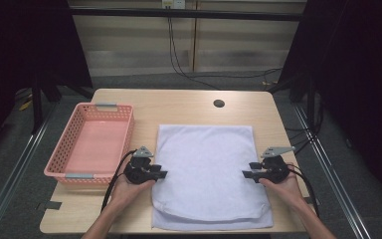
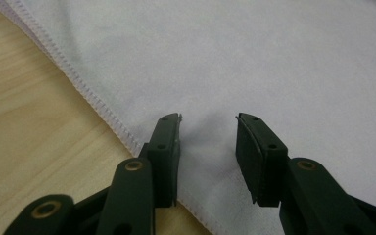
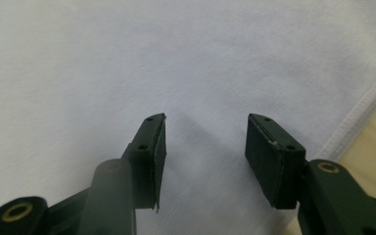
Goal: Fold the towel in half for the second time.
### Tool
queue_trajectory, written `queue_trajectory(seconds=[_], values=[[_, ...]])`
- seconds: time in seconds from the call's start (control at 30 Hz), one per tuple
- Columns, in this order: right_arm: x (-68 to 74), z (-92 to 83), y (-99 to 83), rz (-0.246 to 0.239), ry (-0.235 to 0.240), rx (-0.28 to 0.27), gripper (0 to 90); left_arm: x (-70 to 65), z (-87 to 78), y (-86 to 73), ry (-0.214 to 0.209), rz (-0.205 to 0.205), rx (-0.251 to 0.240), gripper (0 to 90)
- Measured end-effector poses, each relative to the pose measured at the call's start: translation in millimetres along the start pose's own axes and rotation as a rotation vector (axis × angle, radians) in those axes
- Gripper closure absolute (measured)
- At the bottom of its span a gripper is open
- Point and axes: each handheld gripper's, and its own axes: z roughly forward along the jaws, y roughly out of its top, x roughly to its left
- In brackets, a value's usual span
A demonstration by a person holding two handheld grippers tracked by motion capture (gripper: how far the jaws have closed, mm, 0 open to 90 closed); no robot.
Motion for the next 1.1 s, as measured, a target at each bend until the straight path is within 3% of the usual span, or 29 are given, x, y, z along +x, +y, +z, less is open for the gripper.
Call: queue_trajectory(seconds=[0.1,0.23,0.33,0.4,0.53,0.83,0.9,1.1], values=[[-3.5,11.2,3.7,-0.018,-0.017,0.003,50.2,-3.5,3.4,3.0,0.017,0.009,0.012,60.3],[2.1,9.9,1.3,-0.054,-0.058,0.016,56.2,-11.3,4.7,2.1,0.045,0.052,0.019,63.2],[6.1,4.7,-3.8,-0.068,-0.063,0.022,64.0,-15.3,2.4,-1.6,0.026,0.076,0.029,69.8],[8.0,0.5,-8.8,-0.071,-0.063,0.016,68.7,-18.6,2.6,-3.9,-0.010,0.082,0.026,76.9],[12.6,-7.4,-16.0,-0.060,-0.048,0.025,73.3,-26.9,2.3,-5.1,-0.020,0.100,0.043,79.9],[23.0,-22.6,-33.4,-0.019,-0.001,0.021,75.5,-41.0,-7.6,-17.3,-0.068,0.097,0.065,80.7],[27.6,-26.3,-36.3,-0.017,0.007,0.034,75.6,-48.0,-10.6,-21.0,-0.062,0.116,0.075,80.8],[44.0,-41.4,-49.6,-0.017,0.052,0.075,74.5,-66.0,-21.7,-34.2,-0.120,0.093,0.106,77.6]])
